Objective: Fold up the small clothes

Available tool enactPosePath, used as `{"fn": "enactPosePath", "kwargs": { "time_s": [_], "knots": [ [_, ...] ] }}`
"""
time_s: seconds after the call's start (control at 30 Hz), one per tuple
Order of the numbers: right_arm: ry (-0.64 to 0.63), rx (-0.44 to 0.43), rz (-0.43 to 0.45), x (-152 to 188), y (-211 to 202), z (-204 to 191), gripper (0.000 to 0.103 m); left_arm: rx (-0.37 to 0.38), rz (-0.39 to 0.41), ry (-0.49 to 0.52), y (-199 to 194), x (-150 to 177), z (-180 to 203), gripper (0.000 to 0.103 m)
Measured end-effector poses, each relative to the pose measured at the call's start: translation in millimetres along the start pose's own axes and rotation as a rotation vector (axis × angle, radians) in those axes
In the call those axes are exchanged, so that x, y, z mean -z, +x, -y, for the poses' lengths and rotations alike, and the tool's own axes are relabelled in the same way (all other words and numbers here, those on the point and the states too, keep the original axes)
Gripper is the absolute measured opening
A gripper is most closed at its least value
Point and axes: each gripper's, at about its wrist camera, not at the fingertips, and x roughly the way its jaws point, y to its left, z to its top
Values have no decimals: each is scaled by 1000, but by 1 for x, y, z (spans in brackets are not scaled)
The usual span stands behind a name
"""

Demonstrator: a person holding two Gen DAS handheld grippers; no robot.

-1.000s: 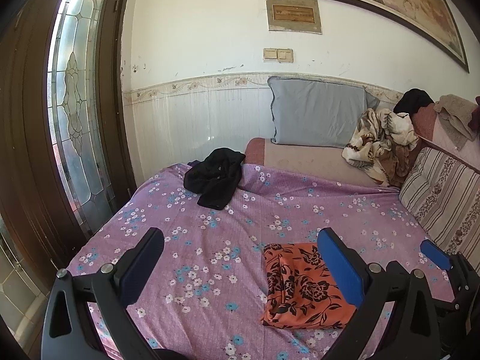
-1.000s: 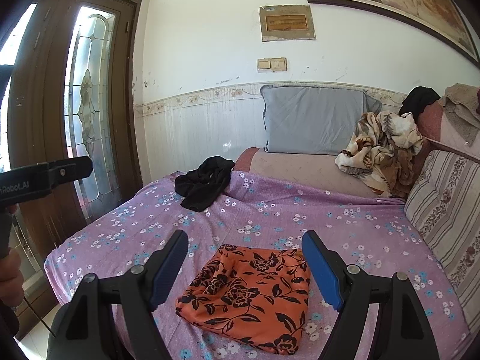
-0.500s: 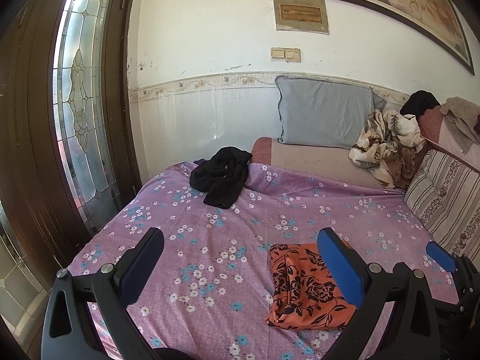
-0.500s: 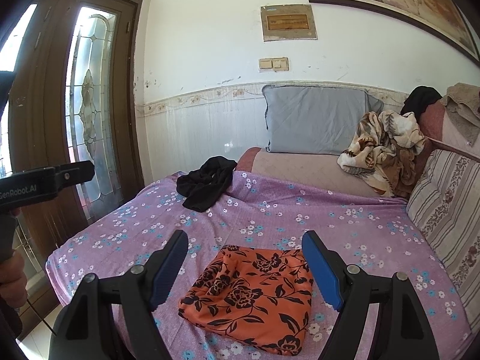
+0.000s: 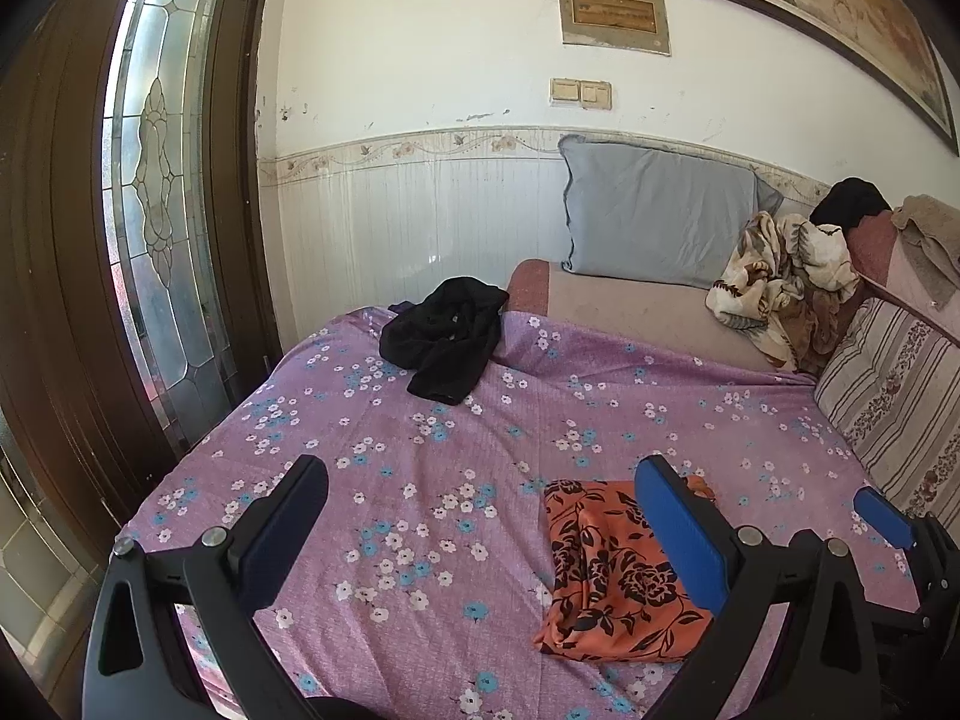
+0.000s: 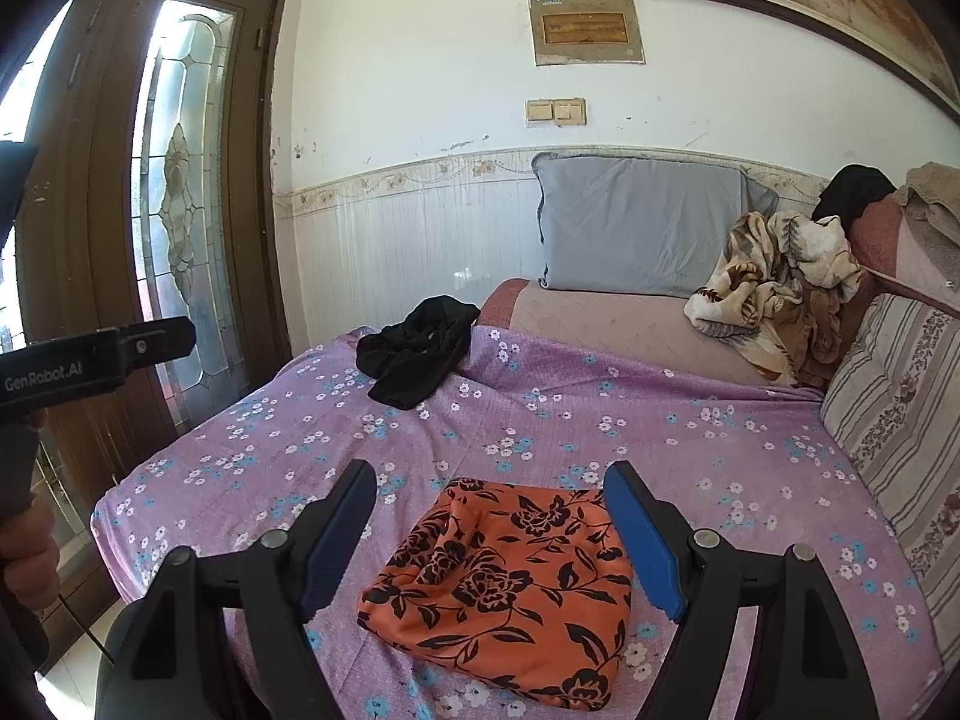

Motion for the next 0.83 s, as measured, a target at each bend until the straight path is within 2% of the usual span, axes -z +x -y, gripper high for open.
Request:
{"fn": "enactPosePath", "kwargs": {
  "time_s": [0.5, 0.6, 0.67, 0.73, 0.83],
  "knots": [
    [13, -49, -35, -11, 49, -5, 81, -56, -42, -65, 42, -3, -21, 102],
    [9, -45, -47, -10, 66, 2, 81, -42, -26, -101, 58, -2, -26, 102],
    [-21, -23, -60, -8, 85, 16, 81, -77, -20, -112, 83, 0, -30, 102],
    [-50, 53, -83, -4, 108, 41, 81, -130, -44, -112, 119, 4, -38, 102],
    [-65, 189, -173, 15, 147, 99, 82, -138, -221, -154, 199, 19, -65, 102]
  ]
}}
